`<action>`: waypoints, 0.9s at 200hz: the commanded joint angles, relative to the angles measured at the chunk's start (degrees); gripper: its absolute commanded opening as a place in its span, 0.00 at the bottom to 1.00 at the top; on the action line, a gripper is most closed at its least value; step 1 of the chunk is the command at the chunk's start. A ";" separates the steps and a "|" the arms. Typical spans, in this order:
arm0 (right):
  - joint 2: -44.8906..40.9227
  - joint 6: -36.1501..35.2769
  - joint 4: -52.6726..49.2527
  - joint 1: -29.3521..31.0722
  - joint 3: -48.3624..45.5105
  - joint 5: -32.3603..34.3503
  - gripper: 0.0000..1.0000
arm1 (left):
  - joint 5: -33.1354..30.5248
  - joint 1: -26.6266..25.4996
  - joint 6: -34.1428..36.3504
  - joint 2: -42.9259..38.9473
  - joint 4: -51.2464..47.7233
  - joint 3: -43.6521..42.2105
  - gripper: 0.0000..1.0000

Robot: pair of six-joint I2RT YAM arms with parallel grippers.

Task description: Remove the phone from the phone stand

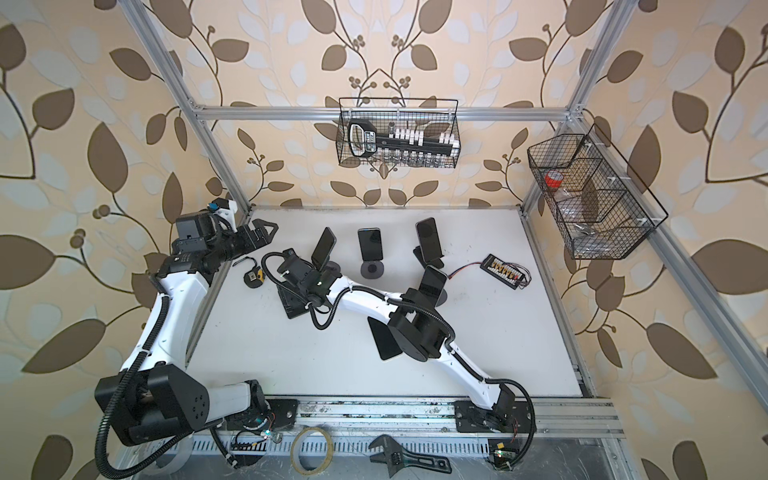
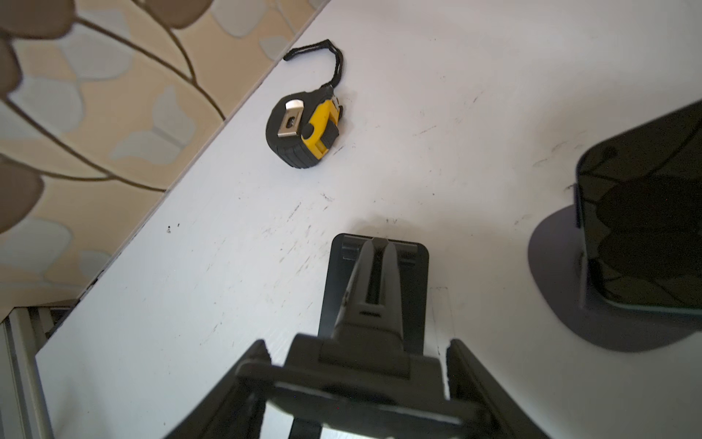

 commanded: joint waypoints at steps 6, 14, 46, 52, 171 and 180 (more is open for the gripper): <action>3.42 0.66 2.06 0.66 1.49 -0.29 0.69 | 1.79 0.82 -0.80 -1.69 1.91 0.98 0.99; 3.80 0.72 2.60 0.69 1.67 -0.27 0.69 | 1.85 0.90 -0.84 -1.69 1.95 0.98 0.99; 5.67 0.17 4.33 0.83 3.45 -0.28 0.70 | 2.04 0.92 -1.17 -1.87 2.26 0.65 0.99; 6.00 -0.06 4.87 0.96 3.47 -0.21 0.71 | 2.26 0.93 -1.29 -1.88 2.57 0.49 0.99; 1.23 0.05 7.69 1.31 1.30 -0.96 0.88 | 4.25 3.15 -3.78 -2.13 5.19 -1.11 0.99; 0.01 0.26 8.02 1.31 1.08 -0.92 0.90 | 4.25 3.43 -3.79 -2.21 5.19 -1.12 0.99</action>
